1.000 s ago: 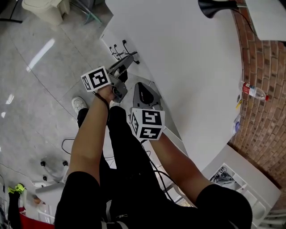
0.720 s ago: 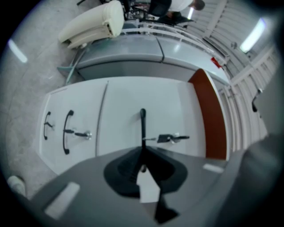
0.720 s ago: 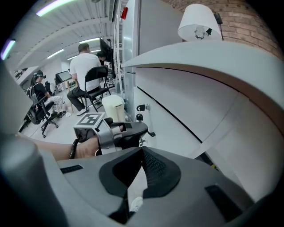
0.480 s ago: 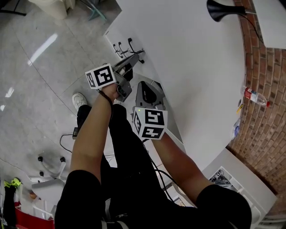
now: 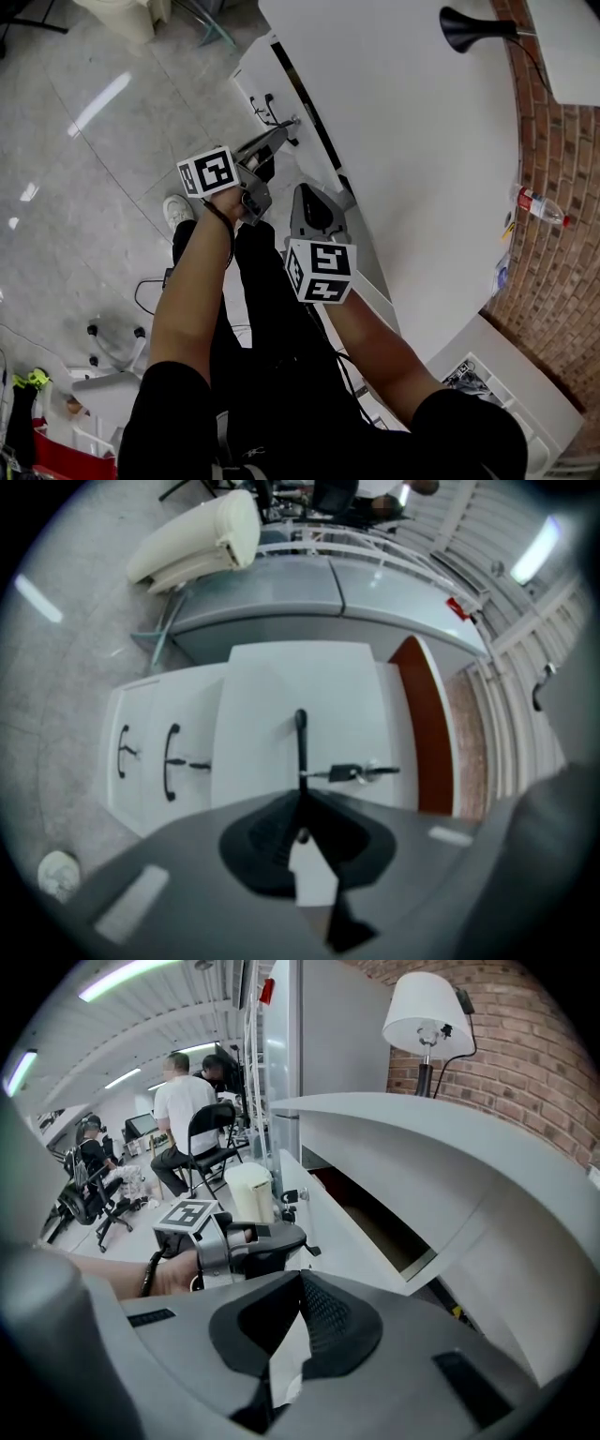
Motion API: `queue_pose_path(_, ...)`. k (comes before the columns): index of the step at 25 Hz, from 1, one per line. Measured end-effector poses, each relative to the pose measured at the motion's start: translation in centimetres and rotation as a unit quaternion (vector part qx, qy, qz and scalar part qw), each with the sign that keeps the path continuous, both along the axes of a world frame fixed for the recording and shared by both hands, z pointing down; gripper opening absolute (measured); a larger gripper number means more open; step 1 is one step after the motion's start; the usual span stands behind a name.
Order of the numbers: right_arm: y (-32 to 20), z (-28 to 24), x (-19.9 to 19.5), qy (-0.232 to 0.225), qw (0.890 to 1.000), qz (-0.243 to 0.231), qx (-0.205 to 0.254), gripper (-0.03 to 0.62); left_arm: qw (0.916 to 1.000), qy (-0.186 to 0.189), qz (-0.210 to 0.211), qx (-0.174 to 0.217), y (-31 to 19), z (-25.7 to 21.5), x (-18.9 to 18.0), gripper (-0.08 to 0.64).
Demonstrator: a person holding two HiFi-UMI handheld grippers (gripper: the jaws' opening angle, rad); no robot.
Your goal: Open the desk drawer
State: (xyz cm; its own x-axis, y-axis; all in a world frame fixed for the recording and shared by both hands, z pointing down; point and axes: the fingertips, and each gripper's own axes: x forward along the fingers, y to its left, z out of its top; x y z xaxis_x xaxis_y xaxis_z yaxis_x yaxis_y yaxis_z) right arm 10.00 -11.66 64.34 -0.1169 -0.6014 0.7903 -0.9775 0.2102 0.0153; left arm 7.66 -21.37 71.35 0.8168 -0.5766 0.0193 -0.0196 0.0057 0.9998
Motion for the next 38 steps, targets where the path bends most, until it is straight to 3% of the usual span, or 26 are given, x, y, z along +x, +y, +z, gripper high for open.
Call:
queue_pose_path(18, 5.9, -1.2, -2.7, -0.008, 1.000, 0.001, -0.029, -0.002, 0.9989, -0.043, -0.005, -0.021, 4.3, 0.2, -7.8, 0.021)
queue_pose_path(26, 6.6, -1.6, -2.4, -0.006, 1.000, 0.010, -0.028, -0.002, 0.9988, -0.044, -0.008, -0.020, 4.5, 0.1, -8.7, 0.023)
queue_pose_path(33, 6.5, -1.9, -2.2, -0.010, 1.000, 0.015, -0.023, -0.002, 0.9975, -0.069, -0.008, -0.010, 4.5, 0.2, -8.7, 0.033)
queue_pose_path(36, 6.4, -2.0, -2.3, -0.014, 1.000, 0.015, -0.023, -0.002, 0.9967, -0.080, -0.006, -0.006, 4.5, 0.3, -8.5, 0.135)
queue_pose_path(38, 6.2, -2.2, -2.6, -0.017, 1.000, 0.012, -0.020, -0.002, 0.9967, -0.081, -0.005, -0.004, 4.6, 0.3, -8.6, 0.105)
